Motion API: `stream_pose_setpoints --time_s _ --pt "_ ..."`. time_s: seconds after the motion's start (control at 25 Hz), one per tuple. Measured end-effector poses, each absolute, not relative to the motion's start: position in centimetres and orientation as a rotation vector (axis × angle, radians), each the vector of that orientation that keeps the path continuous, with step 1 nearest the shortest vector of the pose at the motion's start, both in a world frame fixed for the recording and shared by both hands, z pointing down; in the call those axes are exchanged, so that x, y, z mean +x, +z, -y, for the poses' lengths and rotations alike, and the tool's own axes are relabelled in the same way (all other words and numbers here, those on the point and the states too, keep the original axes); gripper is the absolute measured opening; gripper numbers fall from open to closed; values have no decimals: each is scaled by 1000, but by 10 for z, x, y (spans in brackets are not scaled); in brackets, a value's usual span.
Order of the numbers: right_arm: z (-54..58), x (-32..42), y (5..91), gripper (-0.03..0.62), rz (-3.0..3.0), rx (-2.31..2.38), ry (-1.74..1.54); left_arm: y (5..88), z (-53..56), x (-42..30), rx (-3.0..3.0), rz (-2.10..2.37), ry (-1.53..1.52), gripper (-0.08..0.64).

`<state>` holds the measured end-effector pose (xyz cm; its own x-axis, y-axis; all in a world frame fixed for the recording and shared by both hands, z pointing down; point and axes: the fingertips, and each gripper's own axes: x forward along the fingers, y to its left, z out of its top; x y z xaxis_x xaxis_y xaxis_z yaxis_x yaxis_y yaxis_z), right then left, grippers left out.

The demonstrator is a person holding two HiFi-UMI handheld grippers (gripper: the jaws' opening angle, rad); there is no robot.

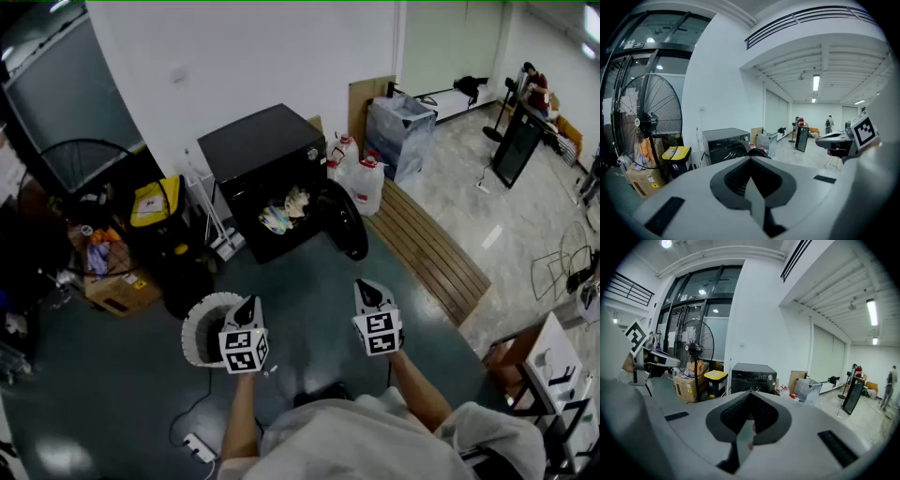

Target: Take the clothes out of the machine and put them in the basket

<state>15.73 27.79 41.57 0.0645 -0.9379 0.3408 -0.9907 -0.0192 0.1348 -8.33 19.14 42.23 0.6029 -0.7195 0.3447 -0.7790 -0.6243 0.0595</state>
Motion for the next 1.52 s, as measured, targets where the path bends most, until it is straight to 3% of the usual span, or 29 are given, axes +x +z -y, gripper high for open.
stream_pose_setpoints --time_s 0.96,1.52 --pt "-276 206 431 21 1989 1964 214 434 -205 -33 2580 1314 438 17" --pt "-204 213 455 21 1960 1913 216 458 -123 -8 2586 1272 420 17"
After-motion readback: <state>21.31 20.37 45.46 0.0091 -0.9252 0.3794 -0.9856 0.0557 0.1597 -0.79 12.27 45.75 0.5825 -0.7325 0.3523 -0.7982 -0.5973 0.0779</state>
